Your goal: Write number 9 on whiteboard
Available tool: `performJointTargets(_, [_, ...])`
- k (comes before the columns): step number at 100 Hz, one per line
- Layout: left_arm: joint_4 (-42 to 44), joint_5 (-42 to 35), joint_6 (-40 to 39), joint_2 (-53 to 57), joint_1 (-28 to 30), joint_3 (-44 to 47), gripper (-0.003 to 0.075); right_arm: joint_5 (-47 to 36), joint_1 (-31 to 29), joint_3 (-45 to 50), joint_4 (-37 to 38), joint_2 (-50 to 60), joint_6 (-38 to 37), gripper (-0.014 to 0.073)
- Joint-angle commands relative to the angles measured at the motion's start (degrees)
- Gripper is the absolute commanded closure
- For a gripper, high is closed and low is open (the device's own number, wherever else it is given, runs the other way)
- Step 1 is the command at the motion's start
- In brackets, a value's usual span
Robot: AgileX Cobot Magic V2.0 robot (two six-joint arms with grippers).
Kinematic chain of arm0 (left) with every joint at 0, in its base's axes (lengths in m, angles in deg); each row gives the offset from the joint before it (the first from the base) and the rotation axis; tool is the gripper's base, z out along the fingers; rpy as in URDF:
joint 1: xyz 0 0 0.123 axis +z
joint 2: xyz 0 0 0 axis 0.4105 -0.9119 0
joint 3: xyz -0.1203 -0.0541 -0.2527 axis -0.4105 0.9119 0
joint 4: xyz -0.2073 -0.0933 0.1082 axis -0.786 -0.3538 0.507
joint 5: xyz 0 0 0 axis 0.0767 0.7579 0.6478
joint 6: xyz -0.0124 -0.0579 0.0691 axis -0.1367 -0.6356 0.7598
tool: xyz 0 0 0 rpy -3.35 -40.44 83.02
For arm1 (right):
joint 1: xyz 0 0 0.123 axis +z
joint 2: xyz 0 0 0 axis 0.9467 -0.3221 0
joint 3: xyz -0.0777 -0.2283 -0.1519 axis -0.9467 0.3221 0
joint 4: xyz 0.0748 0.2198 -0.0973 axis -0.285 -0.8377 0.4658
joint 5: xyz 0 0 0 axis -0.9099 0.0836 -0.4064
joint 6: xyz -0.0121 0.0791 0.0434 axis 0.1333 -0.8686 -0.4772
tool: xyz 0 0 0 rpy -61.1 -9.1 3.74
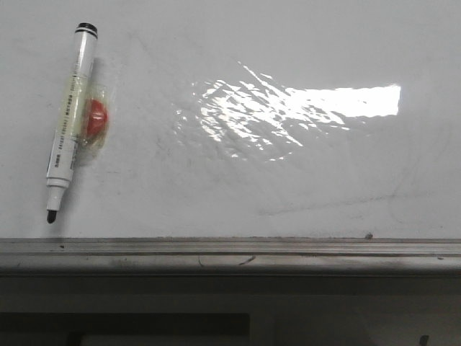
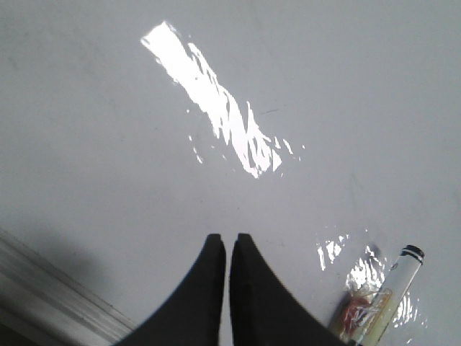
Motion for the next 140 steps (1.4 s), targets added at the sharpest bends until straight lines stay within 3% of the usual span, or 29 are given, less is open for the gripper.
performJointTargets(1, [-1.13,-3.53,4.84,1.62,-0.27,-1.92,0.0741,-3.68,-0.28,1.47,-5.97,0.83,0.37,0.0635])
performJointTargets(19, [-0.09,0.80,21.41,1.22,-0.27,-8.44,0.0740,-2.49,-0.28,-1.44,-5.83,0.83,0.67,0.0635])
performJointTargets(25, [-0.09,3.86,27.22,0.06,-0.27,-11.43,0.0739,1.55,-0.28,-4.65,2.25,0.83,3.05,0.0635])
performJointTargets(34, [-0.09,8.59,37.09,-3.91,-0.27,-17.14,0.0716,15.81,-0.28,-12.63,19.77,-0.09,7.06,0.0635])
performJointTargets(47, [0.23,17.45,43.90,-13.95,-0.27,-24.67,0.0542,37.51,-0.28,-24.24,41.72,-5.70,8.01,0.0635])
performJointTargets(54, [0.23,22.09,44.11,-20.66,-0.27,-28.44,0.0417,42.39,-0.28,-28.38,48.72,-8.68,8.01,0.0633])
performJointTargets(60, [0.23,25.10,44.11,-25.93,-0.27,-31.34,0.0355,44.10,-0.28,-31.92,53.32,-11.31,8.01,0.0631])
performJointTargets(70, [0.13,27.82,45.08,-33.92,-0.63,-34.68,0.0345,45.26,-0.28,-35.51,56.13,-14.64,8.01,0.0554])
performJointTargets(85, [-2.64,30.19,50.31,-41.16,-4.12,-36.47,0.0345,51.18,-0.28,-39.67,56.42,-19.02,8.01,0.0206])
performJointTargets(92, [-3.59,28.99,50.31,-42.91,-7.73,-36.47,0.0351,51.30,0.33,-39.95,56.54,-20.00,7.34,0.0116])
performJointTargets(122, [-4.80,16.87,46.27,-50.87,-23.79,-36.47,0.0396,50.24,1.11,-39.95,56.54,-21.67,6.32,0.0158])
performJointTargets(140, [-4.67,11.93,44.95,-57.53,-27.43,-36.47,0.0396,50.24,1.11,-39.95,56.54,-21.67,6.32,0.0159])
